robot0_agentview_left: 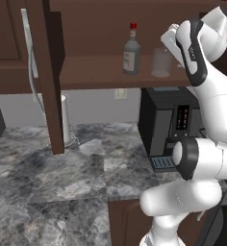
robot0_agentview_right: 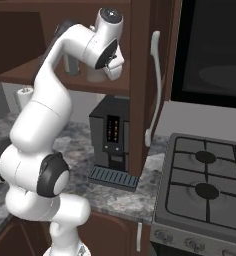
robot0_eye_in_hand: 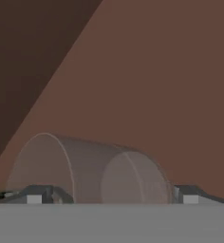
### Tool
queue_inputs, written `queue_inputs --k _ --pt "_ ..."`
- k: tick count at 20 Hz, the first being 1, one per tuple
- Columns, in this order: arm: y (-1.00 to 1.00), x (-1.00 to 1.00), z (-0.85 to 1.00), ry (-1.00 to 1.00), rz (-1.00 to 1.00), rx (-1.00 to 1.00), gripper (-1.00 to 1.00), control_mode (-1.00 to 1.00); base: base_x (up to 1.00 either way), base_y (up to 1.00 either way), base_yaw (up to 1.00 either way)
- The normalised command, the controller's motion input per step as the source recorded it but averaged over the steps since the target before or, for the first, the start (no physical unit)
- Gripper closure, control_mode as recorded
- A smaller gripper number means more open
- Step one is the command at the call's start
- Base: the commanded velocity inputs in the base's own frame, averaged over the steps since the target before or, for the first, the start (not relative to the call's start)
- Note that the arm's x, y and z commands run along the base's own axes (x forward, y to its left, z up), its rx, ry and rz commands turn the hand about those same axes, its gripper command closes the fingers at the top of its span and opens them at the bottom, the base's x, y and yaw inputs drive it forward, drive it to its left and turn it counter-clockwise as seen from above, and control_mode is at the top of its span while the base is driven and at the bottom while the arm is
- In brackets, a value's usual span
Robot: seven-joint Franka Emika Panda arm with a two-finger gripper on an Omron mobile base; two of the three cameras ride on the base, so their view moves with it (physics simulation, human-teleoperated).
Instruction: There is a bowl on the dining counter. Grab a lemon wedge from the fridge and place it in the bowl. Then get the liquor bottle and glass cup from the cabinet and place them next to the bowl.
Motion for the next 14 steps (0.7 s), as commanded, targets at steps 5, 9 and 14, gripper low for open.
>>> queue_inputs --k 5,9,14 --pt "0.00 0.00 -0.26 0.04 0.00 0.00 -1.00 -1.00 0.00 0.00 0.00" --pt "0.00 0.06 -0.21 0.02 0.00 0.00 -1.00 -1.00 0.00 0.00 0.00" --pt "0.00 0.01 -0.30 0.06 0.00 0.00 -1.00 -1.00 0.00 0.00 0.00"
